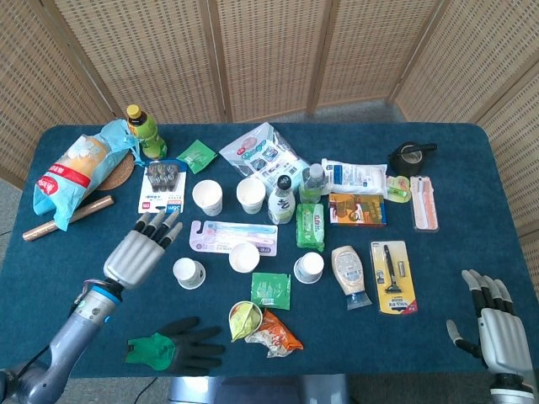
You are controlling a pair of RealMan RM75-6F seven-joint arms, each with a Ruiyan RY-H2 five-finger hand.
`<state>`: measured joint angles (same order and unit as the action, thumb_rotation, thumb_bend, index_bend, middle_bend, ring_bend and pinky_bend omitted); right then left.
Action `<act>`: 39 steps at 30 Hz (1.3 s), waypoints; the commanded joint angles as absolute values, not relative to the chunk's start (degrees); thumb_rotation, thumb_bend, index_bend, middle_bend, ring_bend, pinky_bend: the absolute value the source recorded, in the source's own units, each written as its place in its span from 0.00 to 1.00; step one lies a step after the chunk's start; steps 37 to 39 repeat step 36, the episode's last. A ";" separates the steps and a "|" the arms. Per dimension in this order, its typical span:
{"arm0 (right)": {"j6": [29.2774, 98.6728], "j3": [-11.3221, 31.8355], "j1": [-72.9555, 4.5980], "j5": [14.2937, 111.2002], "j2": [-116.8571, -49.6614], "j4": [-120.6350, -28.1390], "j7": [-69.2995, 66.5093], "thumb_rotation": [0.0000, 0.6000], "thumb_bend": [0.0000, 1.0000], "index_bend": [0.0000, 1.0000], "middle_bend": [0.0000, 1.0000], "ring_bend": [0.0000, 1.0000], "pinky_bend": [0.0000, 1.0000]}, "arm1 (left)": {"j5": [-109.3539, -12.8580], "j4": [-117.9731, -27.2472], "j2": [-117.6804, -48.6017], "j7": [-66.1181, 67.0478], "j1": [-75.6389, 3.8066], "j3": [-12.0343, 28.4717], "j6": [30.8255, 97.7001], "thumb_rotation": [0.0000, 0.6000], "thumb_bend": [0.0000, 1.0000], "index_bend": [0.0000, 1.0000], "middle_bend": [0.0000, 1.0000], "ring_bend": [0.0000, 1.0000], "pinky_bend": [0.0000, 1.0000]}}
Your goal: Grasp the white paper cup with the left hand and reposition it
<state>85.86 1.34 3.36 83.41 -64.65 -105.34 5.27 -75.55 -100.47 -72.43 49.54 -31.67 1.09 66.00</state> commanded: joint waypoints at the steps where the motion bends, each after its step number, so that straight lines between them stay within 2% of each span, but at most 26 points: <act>1: 85.17 1.91 2.72 82.64 -64.89 -104.73 5.48 1.00 0.39 0.00 0.02 0.00 0.00 | -74.17 -100.72 -69.46 35.62 -26.72 1.70 69.73 1.00 0.39 0.00 0.00 0.02 0.19; 6: 83.71 3.00 1.58 80.72 -65.36 -103.45 5.47 1.00 0.39 0.00 0.02 0.00 0.00 | -75.01 -101.51 -65.18 19.57 -22.71 0.38 70.24 1.00 0.39 0.00 0.02 0.04 0.20; 17: 82.48 3.92 0.15 79.48 -65.48 -102.33 5.63 1.00 0.39 0.00 0.02 0.00 0.00 | -81.16 -97.87 -61.42 2.10 -13.15 -3.00 79.73 1.00 0.39 0.00 0.06 0.05 0.20; 25: 83.07 3.27 0.33 80.75 -65.26 -101.79 4.30 1.00 0.39 0.00 0.02 0.00 0.00 | -84.71 -97.08 -60.69 -1.14 -9.97 -3.72 83.45 1.00 0.39 0.00 0.06 0.05 0.19; 39: 83.62 2.75 0.57 81.16 -65.47 -101.99 4.14 1.00 0.39 0.00 0.02 0.00 0.00 | -85.08 -96.61 -60.78 -1.48 -9.57 -2.75 82.13 1.00 0.39 0.00 0.06 0.05 0.17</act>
